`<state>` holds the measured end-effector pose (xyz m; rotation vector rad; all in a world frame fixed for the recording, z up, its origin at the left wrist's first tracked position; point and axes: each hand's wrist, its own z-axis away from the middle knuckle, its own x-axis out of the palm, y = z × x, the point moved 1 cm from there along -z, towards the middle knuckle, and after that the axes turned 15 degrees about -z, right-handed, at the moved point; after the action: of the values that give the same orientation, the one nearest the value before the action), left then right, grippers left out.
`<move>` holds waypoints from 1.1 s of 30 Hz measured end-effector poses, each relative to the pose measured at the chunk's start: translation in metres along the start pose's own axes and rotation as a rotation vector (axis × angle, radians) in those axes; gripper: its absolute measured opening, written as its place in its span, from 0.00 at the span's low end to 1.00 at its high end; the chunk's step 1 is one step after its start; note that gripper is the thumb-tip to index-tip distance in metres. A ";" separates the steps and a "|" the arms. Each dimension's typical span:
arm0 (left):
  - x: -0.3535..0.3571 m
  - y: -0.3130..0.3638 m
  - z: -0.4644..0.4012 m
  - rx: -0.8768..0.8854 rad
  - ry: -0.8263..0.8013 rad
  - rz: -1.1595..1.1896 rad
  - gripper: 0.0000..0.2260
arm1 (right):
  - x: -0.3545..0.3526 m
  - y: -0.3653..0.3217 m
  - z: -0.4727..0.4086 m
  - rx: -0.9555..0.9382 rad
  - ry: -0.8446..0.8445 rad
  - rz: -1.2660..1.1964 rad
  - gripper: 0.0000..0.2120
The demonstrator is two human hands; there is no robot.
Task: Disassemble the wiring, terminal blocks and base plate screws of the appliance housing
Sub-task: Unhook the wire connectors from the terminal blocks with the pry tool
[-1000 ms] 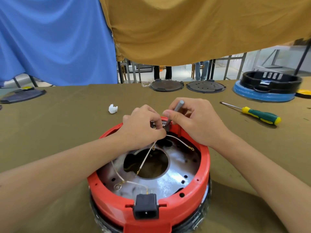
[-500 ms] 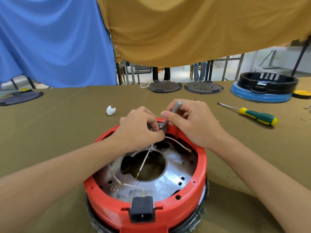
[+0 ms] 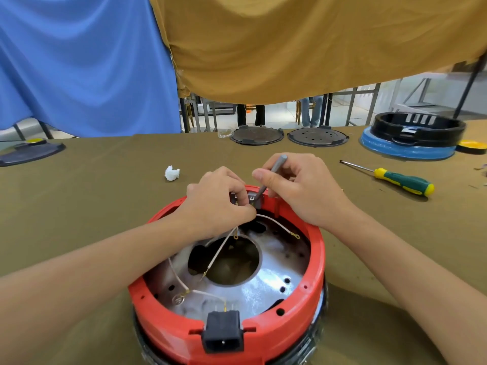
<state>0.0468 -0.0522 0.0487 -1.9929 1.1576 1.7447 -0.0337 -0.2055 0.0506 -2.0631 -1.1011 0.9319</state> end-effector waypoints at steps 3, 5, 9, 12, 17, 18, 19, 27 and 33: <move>0.001 -0.002 0.000 -0.003 0.002 -0.003 0.06 | 0.001 0.000 0.001 0.011 0.008 -0.012 0.09; 0.002 -0.003 0.000 0.007 0.001 -0.005 0.06 | 0.001 0.000 0.004 -0.015 0.015 0.007 0.09; 0.002 -0.003 -0.001 0.001 0.007 -0.007 0.07 | 0.000 -0.002 0.006 -0.074 0.022 0.017 0.10; 0.003 -0.004 -0.001 0.011 0.005 -0.012 0.06 | 0.001 -0.002 0.006 -0.100 0.006 0.036 0.09; 0.001 -0.002 0.000 0.002 -0.002 -0.006 0.08 | -0.001 0.000 0.004 -0.075 -0.007 0.038 0.09; 0.001 -0.002 0.000 0.003 -0.004 -0.007 0.08 | -0.001 0.000 0.004 -0.073 -0.007 0.039 0.09; 0.001 -0.002 0.000 0.004 -0.006 -0.008 0.08 | -0.001 0.000 0.004 -0.072 -0.006 0.041 0.09; 0.001 -0.002 0.000 0.002 -0.006 -0.001 0.07 | -0.001 0.001 0.003 -0.037 0.000 0.001 0.10; 0.004 -0.003 0.001 0.007 -0.007 -0.005 0.07 | -0.001 0.005 0.001 0.008 0.019 -0.056 0.09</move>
<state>0.0479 -0.0514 0.0445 -1.9827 1.1540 1.7406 -0.0330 -0.2081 0.0462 -2.0205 -1.1378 0.8866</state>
